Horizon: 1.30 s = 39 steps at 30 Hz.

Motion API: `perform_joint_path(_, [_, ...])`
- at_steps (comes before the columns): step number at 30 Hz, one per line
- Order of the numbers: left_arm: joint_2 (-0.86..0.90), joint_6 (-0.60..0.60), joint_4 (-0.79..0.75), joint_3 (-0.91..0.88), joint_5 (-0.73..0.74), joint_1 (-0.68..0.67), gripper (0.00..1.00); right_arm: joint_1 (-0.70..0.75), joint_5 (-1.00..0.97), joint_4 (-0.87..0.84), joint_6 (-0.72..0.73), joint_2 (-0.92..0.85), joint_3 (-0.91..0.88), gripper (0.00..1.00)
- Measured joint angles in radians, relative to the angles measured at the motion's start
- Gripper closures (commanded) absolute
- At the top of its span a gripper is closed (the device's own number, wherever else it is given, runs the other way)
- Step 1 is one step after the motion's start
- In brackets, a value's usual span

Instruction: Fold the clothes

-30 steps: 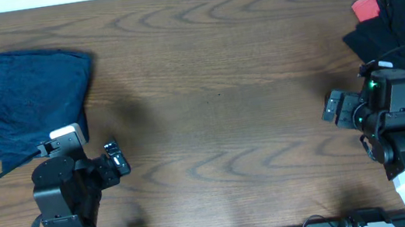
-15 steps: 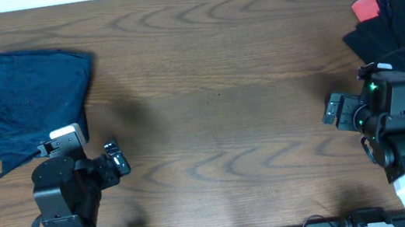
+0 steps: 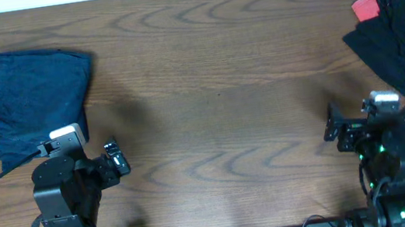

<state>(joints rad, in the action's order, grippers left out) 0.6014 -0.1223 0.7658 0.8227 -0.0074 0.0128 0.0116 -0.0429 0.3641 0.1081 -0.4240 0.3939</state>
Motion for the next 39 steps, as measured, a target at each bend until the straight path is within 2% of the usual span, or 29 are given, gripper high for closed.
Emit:
perform_joint_path(16, [0.0,0.0,0.001,0.0,0.0,0.0,0.02,-0.016,0.058,-0.444,-0.027,0.316,-0.357,0.01])
perform_joint_path(23, [0.0,0.0,0.002,0.0,0.0,0.0,0.02,-0.016,0.058,-0.442,-0.072,0.412,-0.384,0.01])
perform_joint_path(27, [0.0,0.0,0.004,0.0,0.0,0.0,0.02,-0.016,0.06,-0.292,-0.084,0.412,-0.388,0.01])
perform_joint_path(39, [0.0,0.0,0.004,0.0,0.0,0.0,0.02,-0.016,0.062,-0.294,-0.084,0.411,-0.388,0.01])
